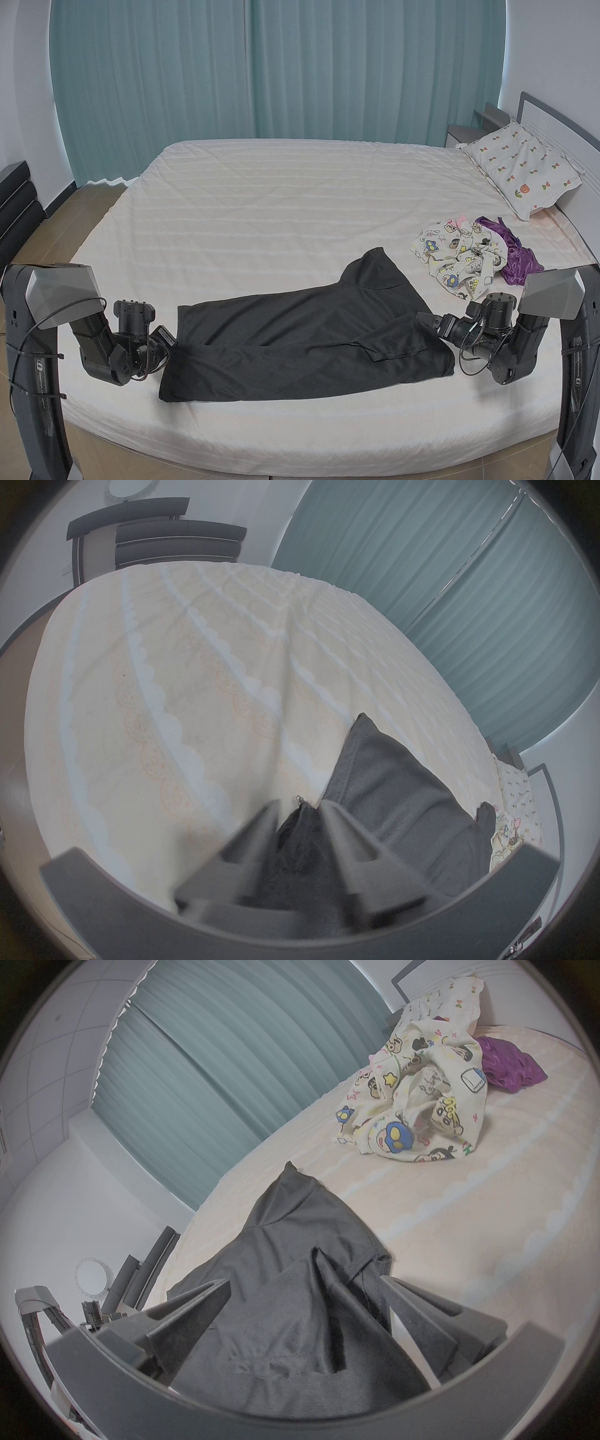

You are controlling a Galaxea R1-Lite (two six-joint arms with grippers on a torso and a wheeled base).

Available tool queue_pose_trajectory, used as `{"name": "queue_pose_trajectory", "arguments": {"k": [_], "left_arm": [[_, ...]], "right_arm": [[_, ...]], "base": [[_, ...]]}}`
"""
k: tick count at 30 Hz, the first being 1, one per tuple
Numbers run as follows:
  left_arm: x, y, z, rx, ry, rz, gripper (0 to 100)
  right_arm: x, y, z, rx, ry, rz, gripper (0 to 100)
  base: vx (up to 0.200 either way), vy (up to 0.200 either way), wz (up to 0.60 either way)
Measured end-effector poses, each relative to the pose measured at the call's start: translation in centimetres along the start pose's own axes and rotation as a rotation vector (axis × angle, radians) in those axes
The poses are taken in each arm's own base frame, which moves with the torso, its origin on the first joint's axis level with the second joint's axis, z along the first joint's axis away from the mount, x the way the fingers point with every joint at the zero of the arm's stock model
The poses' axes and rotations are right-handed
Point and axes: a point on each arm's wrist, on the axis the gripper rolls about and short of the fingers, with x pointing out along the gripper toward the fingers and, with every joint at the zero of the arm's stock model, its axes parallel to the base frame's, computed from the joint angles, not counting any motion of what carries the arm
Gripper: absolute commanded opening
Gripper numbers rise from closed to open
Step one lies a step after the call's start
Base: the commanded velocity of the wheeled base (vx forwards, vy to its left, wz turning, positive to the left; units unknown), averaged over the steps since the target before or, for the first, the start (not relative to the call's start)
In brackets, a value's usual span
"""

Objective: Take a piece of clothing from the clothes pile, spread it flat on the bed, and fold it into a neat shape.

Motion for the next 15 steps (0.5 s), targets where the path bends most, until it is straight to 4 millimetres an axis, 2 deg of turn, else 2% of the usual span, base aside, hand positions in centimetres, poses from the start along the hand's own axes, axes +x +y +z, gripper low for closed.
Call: {"name": "queue_pose_trajectory", "arguments": {"k": [6,15], "left_arm": [[-0.4,0.0,0.4,-0.059,-0.005,-0.008,100],[-3.8,0.1,1.4,-0.215,0.026,-0.057,100]], "right_arm": [[-0.6,1.1,0.7,0.049,-0.011,0.017,100],[-0.9,5.0,-0.2,0.092,0.005,0.024,100]], "base": [[0.000,0.000,0.00],[0.000,0.000,0.00]]}}
